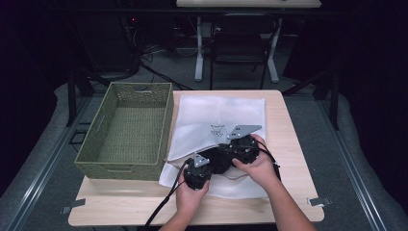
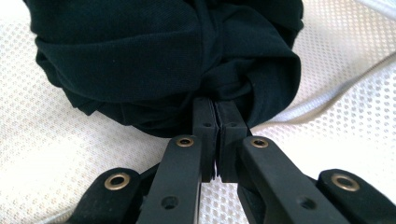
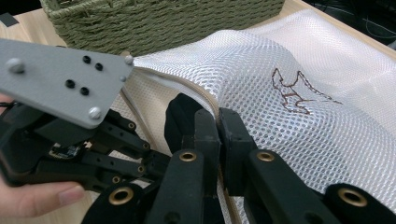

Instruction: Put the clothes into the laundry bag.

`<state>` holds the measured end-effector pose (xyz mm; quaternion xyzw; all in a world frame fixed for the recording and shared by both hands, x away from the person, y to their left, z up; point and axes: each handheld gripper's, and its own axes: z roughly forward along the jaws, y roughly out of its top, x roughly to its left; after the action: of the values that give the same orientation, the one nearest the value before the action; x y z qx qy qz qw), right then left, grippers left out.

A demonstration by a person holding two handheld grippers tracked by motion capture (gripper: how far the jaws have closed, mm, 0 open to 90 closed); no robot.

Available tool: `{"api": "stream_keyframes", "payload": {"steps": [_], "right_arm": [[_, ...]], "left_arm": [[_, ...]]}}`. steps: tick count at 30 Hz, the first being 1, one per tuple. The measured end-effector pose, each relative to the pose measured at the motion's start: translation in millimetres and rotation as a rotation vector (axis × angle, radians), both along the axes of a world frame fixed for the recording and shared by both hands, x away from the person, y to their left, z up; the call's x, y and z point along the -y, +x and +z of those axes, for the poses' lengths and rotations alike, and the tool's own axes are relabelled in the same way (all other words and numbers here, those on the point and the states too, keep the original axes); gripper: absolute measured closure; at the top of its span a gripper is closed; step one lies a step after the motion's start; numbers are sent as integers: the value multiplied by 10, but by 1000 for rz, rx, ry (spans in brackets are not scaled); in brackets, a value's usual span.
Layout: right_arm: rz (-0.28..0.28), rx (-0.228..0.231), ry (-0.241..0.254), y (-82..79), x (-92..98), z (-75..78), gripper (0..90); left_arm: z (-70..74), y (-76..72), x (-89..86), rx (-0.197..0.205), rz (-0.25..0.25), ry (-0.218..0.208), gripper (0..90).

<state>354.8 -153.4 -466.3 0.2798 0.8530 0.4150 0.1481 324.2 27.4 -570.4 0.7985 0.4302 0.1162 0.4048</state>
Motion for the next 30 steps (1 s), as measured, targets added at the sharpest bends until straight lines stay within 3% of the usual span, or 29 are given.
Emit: {"api": "stream_keyframes", "payload": {"steps": [19,30], "right_arm": [[4,-3,2,-5,-7,4,874],[3,-21,-3,12,1,-50,875]], "left_arm": [[22,162,45,-3,33,-24,886],[34,200,37,9,36,-12,886]]}}
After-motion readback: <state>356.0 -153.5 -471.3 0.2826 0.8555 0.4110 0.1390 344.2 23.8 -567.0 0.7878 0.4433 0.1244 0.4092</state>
